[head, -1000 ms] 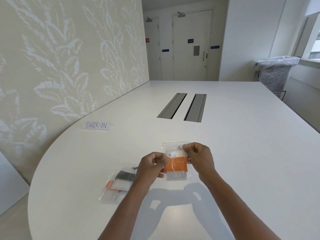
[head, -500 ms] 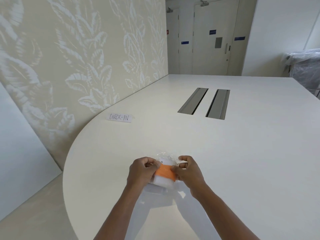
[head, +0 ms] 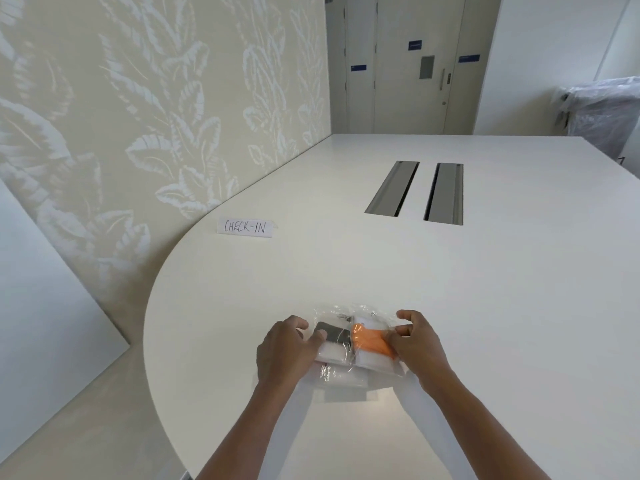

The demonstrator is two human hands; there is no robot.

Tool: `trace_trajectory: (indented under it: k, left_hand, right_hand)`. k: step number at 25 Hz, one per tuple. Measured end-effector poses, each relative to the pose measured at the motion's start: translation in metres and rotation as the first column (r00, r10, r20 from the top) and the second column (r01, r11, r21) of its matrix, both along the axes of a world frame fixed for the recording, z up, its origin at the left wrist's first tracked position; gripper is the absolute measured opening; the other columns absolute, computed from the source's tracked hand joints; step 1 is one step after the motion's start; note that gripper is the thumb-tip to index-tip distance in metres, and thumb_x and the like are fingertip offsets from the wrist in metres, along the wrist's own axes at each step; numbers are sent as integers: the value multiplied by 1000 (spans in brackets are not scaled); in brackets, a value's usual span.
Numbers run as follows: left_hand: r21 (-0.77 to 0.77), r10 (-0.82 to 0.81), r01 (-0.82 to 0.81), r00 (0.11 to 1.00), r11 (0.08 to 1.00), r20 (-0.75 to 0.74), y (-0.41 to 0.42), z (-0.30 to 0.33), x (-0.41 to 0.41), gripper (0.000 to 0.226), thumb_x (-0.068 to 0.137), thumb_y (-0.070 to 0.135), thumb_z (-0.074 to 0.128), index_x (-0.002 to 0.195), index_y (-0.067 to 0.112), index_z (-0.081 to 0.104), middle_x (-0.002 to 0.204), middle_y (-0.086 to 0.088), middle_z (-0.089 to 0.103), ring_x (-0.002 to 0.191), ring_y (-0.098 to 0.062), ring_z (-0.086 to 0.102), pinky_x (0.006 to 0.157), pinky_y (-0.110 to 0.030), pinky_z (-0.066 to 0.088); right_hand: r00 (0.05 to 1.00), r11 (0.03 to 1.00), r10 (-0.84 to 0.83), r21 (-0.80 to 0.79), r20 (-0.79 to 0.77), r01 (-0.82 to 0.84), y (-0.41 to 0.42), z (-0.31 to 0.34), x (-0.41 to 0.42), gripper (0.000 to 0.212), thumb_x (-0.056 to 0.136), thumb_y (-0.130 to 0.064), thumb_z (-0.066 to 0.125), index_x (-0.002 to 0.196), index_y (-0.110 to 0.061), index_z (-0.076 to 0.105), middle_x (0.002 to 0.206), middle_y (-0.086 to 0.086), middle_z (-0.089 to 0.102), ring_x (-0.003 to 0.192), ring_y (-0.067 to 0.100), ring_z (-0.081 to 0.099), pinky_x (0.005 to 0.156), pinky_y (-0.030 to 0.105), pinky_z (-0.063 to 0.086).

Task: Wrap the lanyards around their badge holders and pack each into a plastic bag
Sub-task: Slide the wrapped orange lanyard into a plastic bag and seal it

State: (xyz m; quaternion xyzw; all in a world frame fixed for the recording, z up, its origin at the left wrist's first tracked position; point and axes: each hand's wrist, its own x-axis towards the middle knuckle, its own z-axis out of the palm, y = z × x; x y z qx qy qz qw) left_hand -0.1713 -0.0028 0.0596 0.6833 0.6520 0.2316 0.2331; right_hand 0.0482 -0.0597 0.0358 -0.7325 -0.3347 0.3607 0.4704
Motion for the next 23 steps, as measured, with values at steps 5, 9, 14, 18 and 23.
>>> trace_trajectory:
  k: [5,9,14,18,23]
  left_hand:
    - [-61,-103,103,995,993,3,8,8,7,30,77,55,74,96,35,65,78,21,64,79,-8,62,61,-23,39]
    - [-89,-258,276,950,957,178,4,10,17,16,80,48,74,87,33,70,73,13,72,62,-8,70,59,-23,48]
    - [-66,-370,405,881,912,294,6,10,15,16,93,25,63,92,34,77,78,18,73,66,-2,65,63,-21,50]
    - [-76,-344,359,925,930,158,9,7,16,29,88,39,71,116,32,70,103,18,69,105,-9,65,75,-23,42]
    - [-82,-363,364,931,928,30,10,6,30,45,82,60,70,113,28,71,108,11,70,105,-14,64,84,-28,49]
  right_hand:
    - [993,996,-71,40,-93,75,-5,1,1,43,89,-9,69,127,-22,54,96,12,72,74,24,66,71,39,57]
    - [976,990,-117,62,-183,130,-10,7,3,42,88,-8,72,126,-18,55,93,12,71,75,25,67,84,43,59]
    - [957,980,-180,44,-229,195,-18,11,3,39,90,-7,69,125,-15,55,94,13,72,74,24,67,72,35,57]
    - [957,970,-230,43,-176,241,-19,8,0,42,89,-11,71,126,-18,54,95,8,73,77,25,68,79,39,58]
    - [953,958,-262,82,-153,276,-23,8,-2,46,87,-12,71,128,-21,53,93,4,73,78,25,70,80,43,59]
